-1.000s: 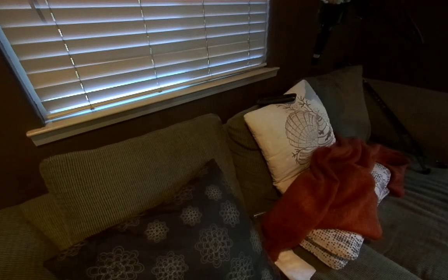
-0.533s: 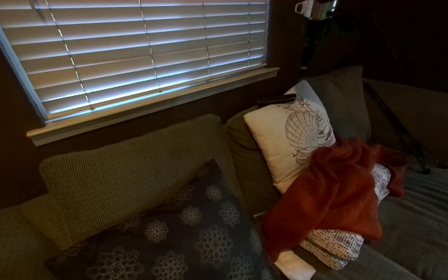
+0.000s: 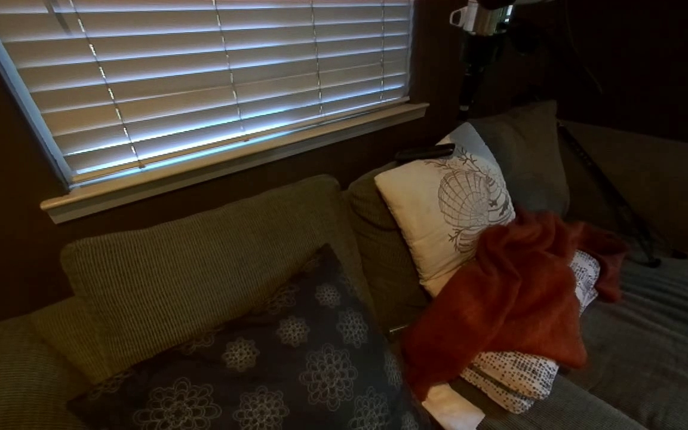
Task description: Remove the black remote from the white pillow, place it on the brown fleece and then cover the remote with the fleece
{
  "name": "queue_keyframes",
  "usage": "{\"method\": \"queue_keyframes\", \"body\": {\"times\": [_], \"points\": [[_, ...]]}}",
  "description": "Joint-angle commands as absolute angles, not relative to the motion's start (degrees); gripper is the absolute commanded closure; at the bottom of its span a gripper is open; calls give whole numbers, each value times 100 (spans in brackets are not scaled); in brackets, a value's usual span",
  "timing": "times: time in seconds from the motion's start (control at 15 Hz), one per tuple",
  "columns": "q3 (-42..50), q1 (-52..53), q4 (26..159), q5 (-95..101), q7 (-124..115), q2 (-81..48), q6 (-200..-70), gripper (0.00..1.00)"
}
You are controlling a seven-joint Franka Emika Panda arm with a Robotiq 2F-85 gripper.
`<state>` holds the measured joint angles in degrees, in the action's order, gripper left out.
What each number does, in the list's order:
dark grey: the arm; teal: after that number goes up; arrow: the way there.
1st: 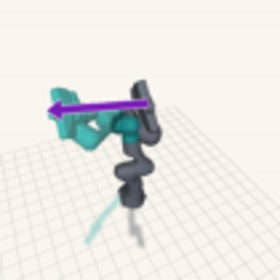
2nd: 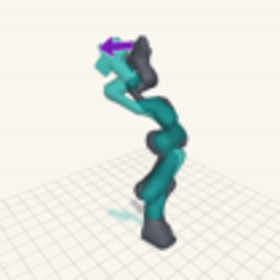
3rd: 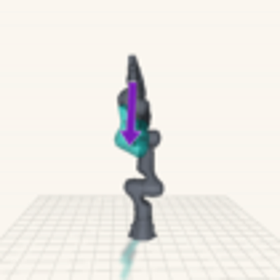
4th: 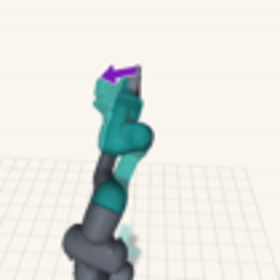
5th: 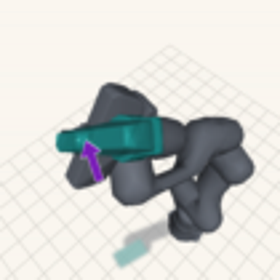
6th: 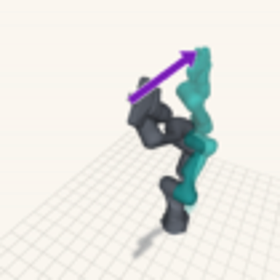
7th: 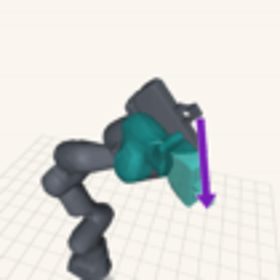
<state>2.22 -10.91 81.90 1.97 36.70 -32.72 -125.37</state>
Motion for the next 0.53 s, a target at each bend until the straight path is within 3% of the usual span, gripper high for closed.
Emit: {"method": "queue_keyframes", "body": {"times": [0.0, 0.47], "points": [[122, -1215, 8084, 170, 3717, -3402, -12464, 0], [54, -1350, 7765, 139, 3927, -3808, -12791, 0]]}}
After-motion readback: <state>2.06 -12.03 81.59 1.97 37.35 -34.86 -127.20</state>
